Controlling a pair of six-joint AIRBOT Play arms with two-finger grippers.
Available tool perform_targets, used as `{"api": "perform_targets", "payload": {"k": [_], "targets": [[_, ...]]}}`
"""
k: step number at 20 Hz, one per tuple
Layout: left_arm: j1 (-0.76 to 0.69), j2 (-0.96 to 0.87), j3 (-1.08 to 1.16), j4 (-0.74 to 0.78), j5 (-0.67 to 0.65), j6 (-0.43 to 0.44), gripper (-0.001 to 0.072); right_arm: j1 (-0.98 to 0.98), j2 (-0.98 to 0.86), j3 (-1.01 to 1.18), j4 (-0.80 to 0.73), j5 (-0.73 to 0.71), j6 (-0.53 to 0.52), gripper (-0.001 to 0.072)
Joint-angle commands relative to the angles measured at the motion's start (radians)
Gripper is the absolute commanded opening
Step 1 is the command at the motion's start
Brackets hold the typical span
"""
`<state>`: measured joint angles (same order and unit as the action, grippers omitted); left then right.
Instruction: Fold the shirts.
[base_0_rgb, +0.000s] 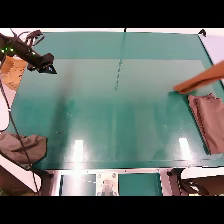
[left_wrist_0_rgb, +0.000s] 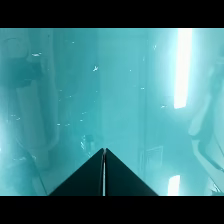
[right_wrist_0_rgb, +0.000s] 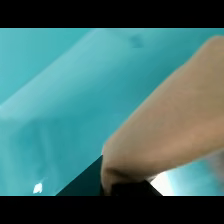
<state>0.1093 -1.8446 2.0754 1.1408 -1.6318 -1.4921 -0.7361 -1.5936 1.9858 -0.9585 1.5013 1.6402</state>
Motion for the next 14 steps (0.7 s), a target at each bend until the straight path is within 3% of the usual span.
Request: {"api": "perform_targets", "payload": {"k": [1,7,14], "targets": [[0.000,0.000,0.001,0.000,-0.002,0.000,0.0021,-0.159,0.019,0.004,-0.058,0.045,0.006,0.0013],[0.000,0.000,0.001,0.000,-0.013,0.000,0.0020,-0.216,0.060,0.004,-0.203,0.187,0.006,0.0013],[0.000,0.000,0.001,-0.005,-0.031,0.000,0.0020,-0.215,0.106,-0.098,-0.432,0.338,0.095,0.0013]]}}
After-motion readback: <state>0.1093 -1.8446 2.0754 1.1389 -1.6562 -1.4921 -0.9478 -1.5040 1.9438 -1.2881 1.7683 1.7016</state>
